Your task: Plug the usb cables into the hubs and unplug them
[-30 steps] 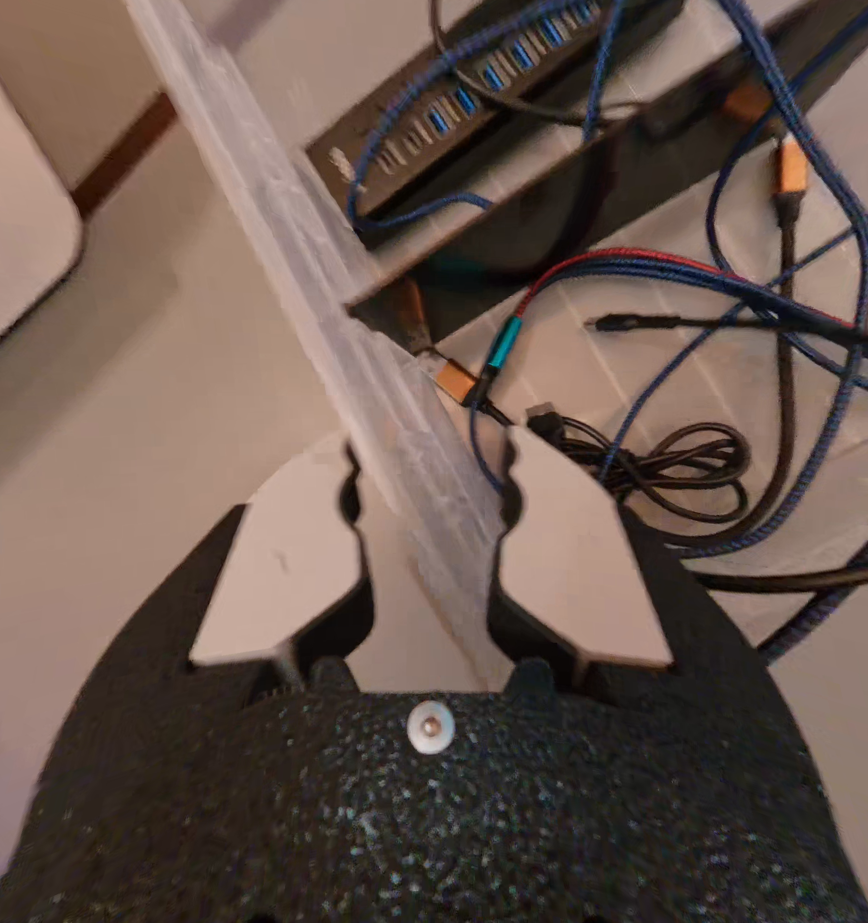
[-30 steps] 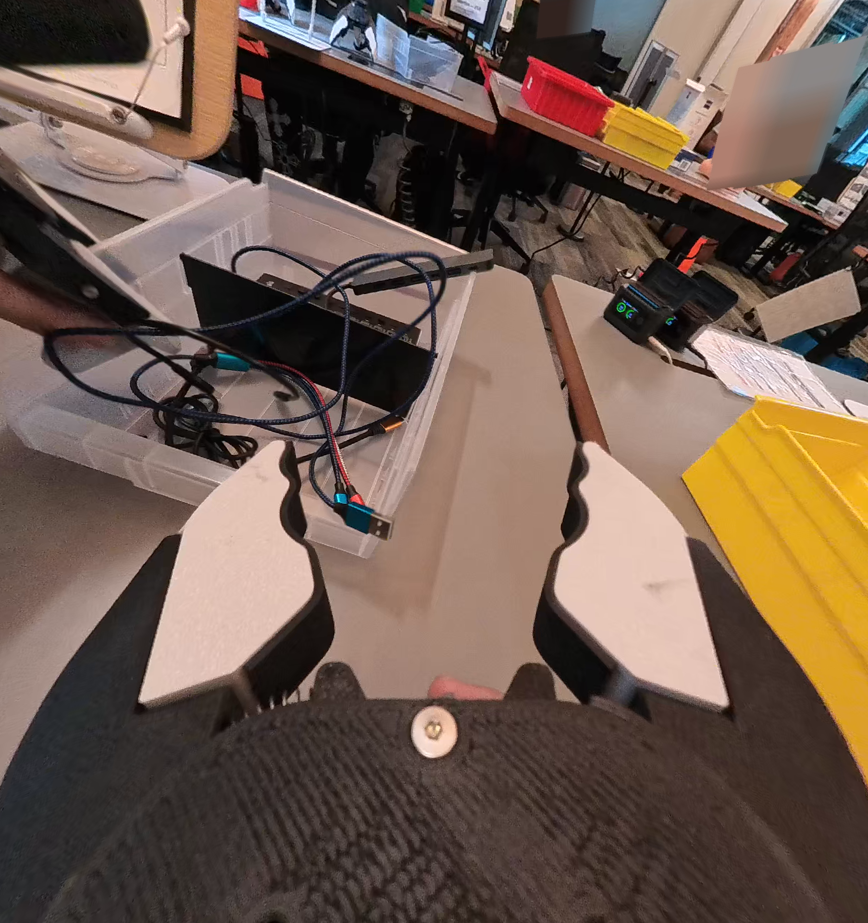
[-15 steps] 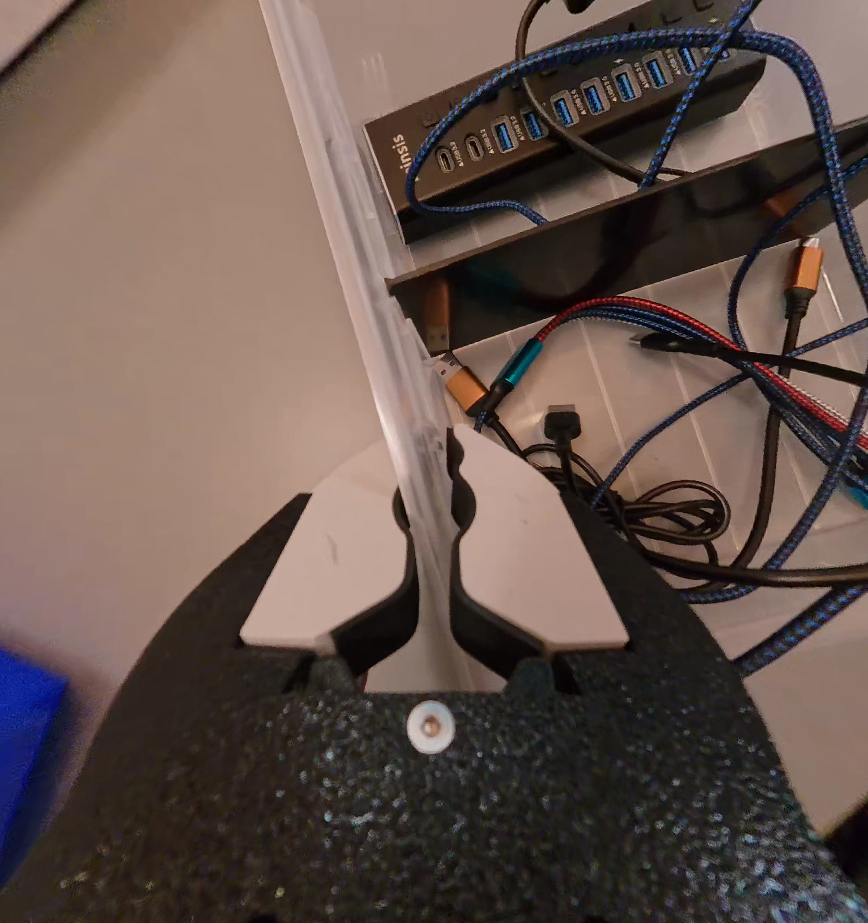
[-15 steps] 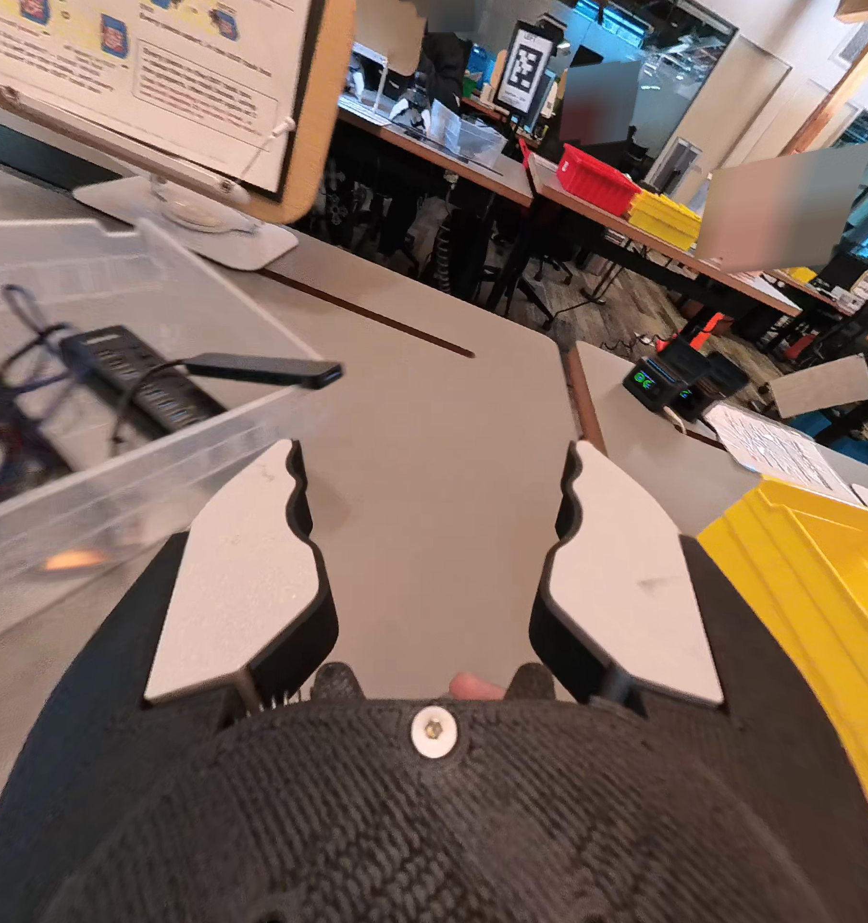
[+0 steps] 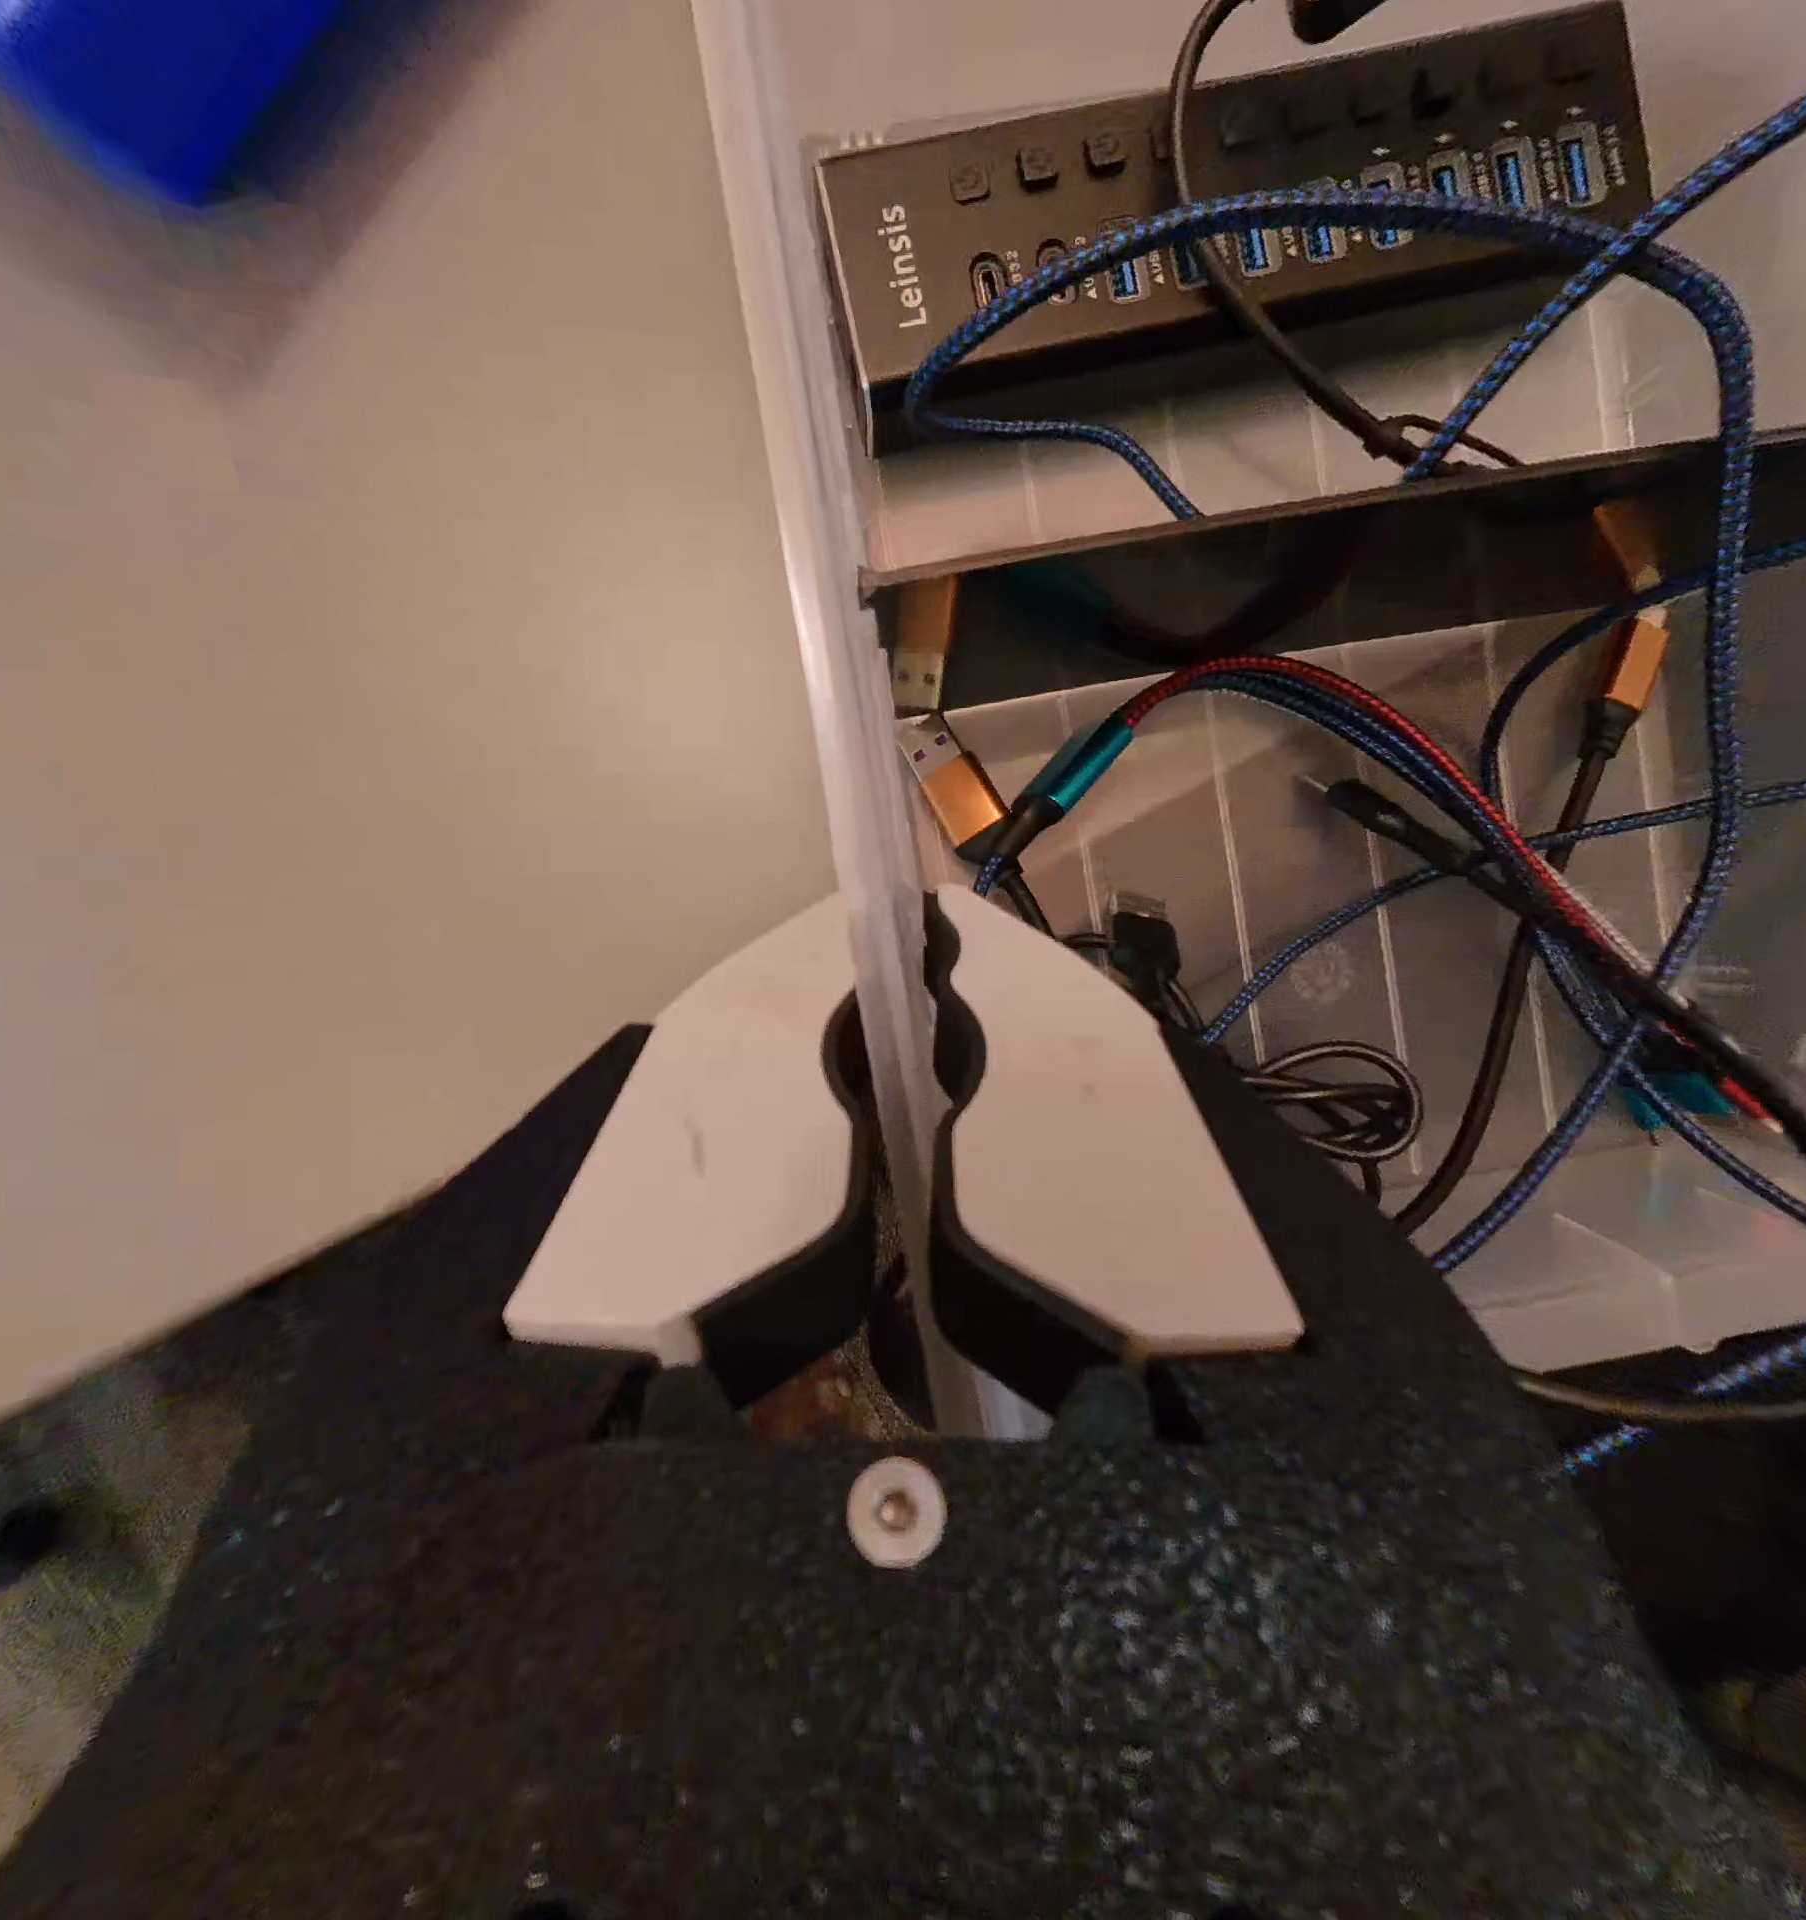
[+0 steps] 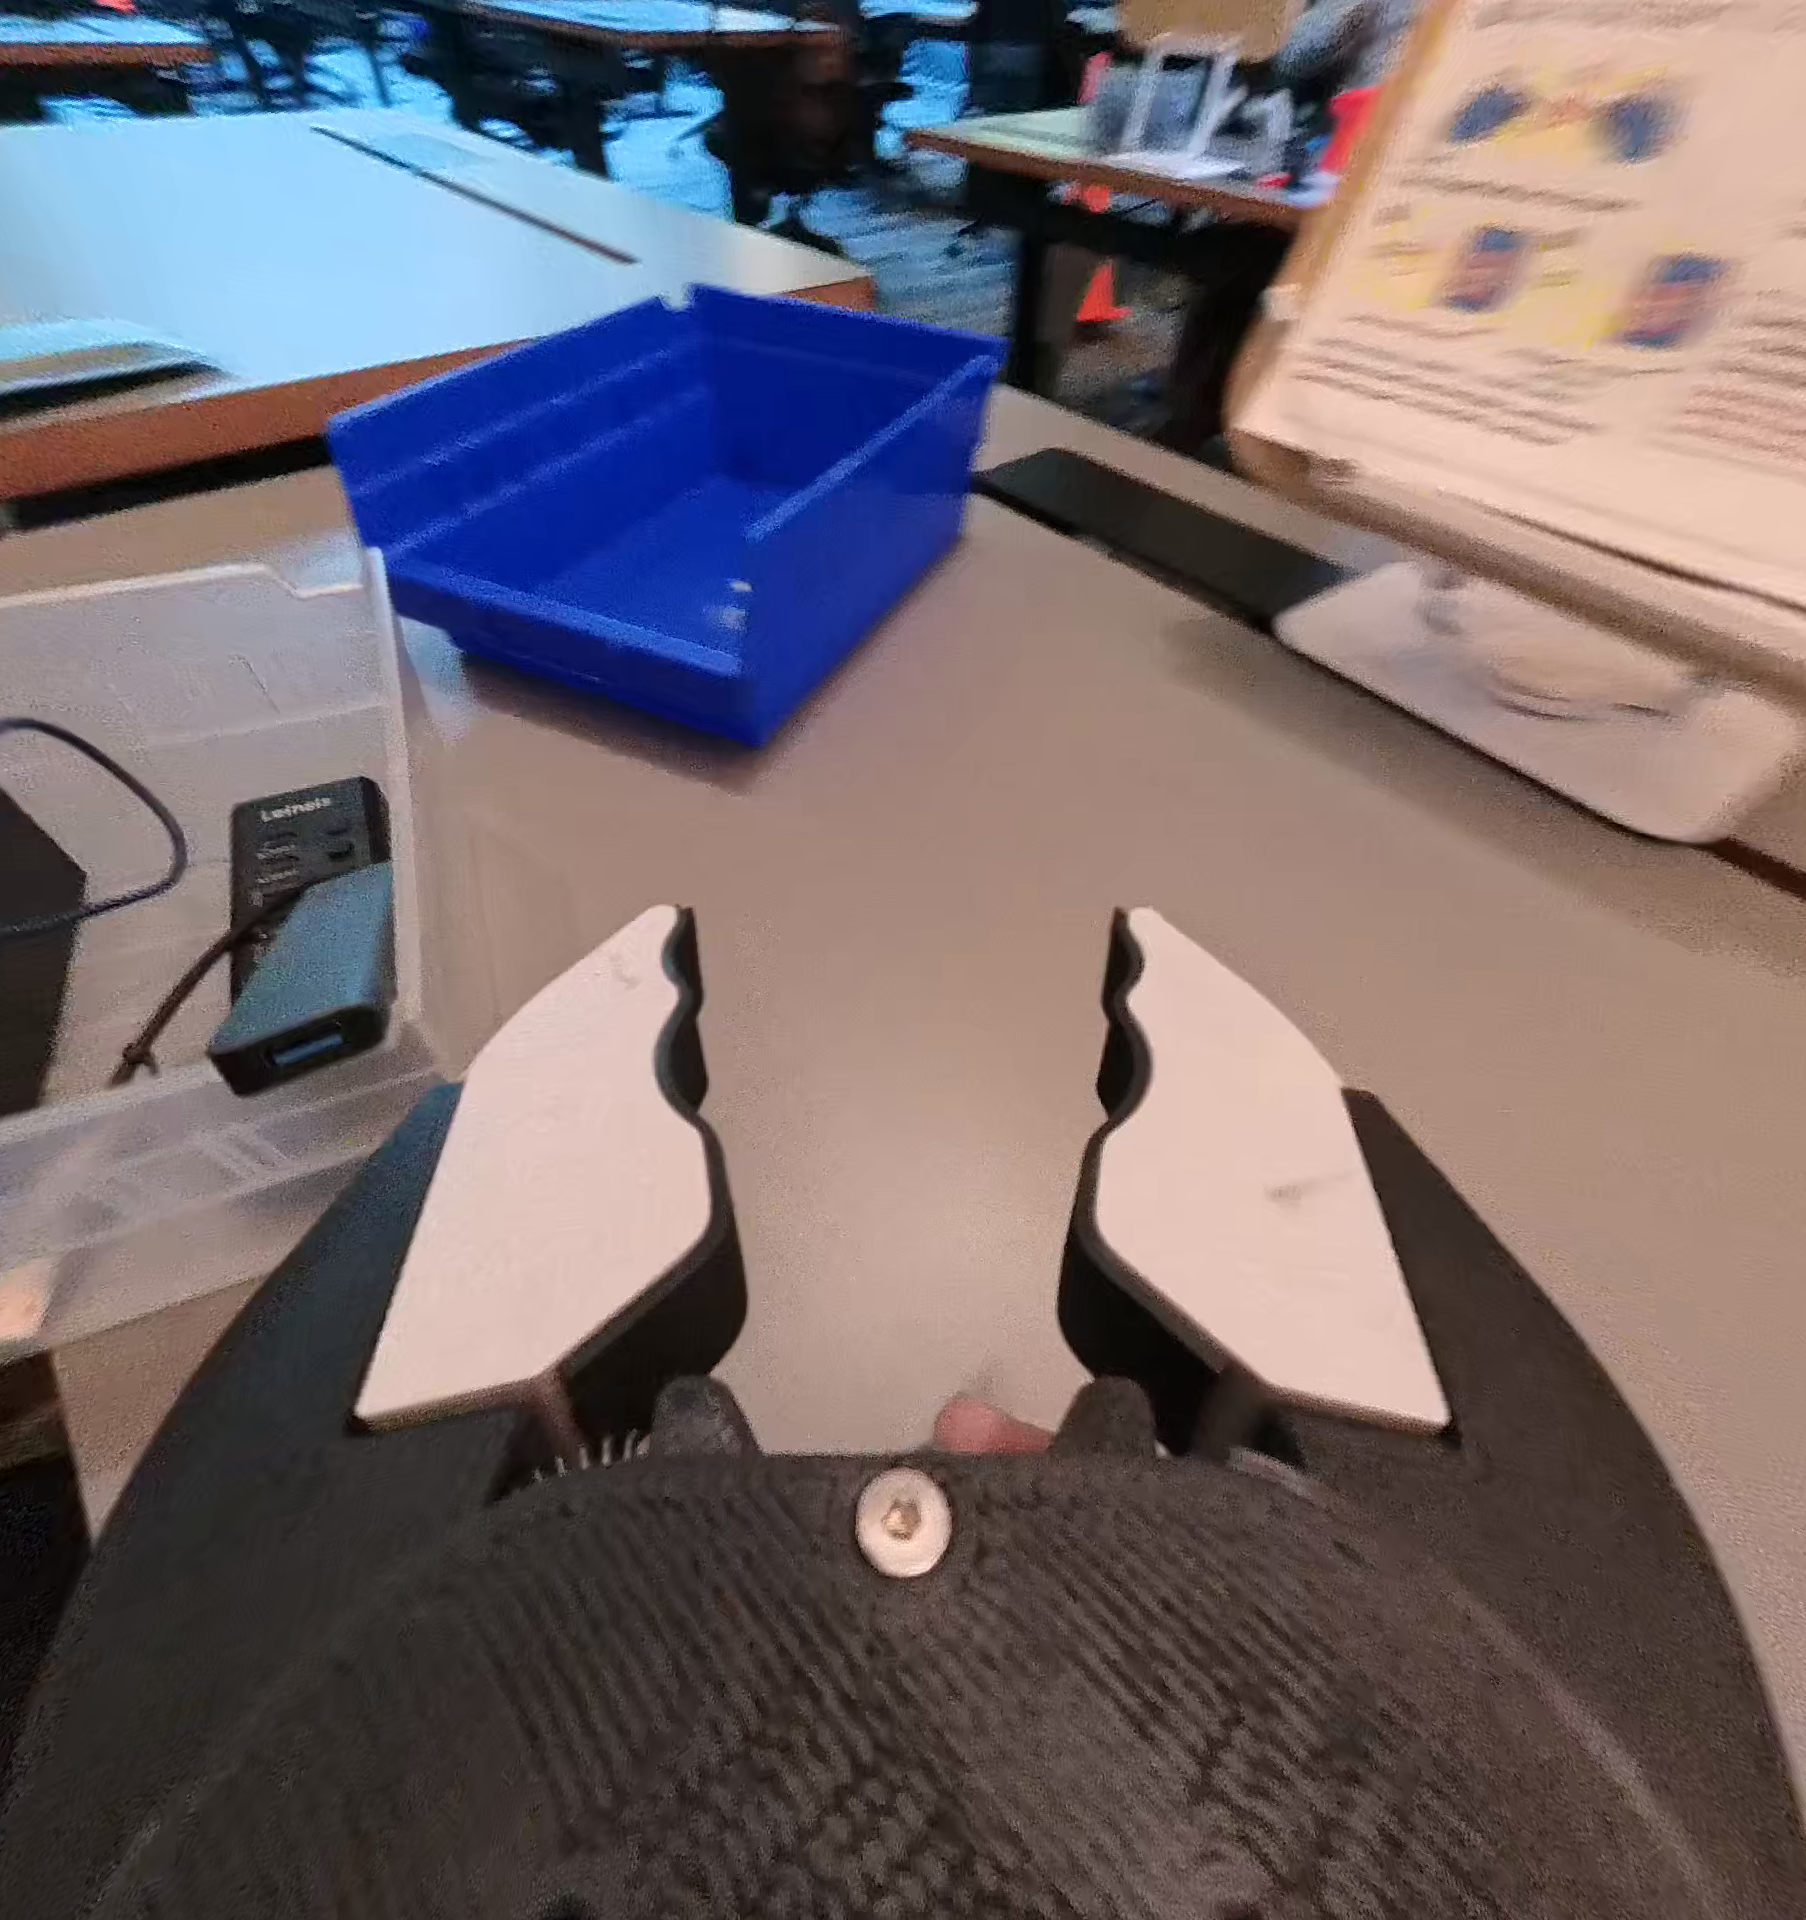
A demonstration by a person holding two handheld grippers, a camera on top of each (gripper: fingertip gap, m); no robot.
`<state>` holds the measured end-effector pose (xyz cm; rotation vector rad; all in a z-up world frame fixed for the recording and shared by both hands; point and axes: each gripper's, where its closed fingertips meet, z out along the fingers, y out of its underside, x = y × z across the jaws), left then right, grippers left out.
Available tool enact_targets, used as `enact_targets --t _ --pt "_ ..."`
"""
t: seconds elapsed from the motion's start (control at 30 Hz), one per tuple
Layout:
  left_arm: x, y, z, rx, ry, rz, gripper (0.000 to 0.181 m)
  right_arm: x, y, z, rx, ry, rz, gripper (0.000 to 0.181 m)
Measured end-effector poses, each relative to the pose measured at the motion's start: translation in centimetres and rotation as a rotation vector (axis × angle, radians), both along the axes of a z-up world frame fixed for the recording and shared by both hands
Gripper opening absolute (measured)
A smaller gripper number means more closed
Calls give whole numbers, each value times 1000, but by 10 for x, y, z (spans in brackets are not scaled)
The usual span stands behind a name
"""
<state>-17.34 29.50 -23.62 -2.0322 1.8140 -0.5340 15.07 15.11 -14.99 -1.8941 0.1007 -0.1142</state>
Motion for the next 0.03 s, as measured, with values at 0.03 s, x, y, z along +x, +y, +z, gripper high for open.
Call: enact_targets --t 0.03 --pt "-15 8 0 -1 -4 40 4 -10 25 -1 -14 18 24 78"
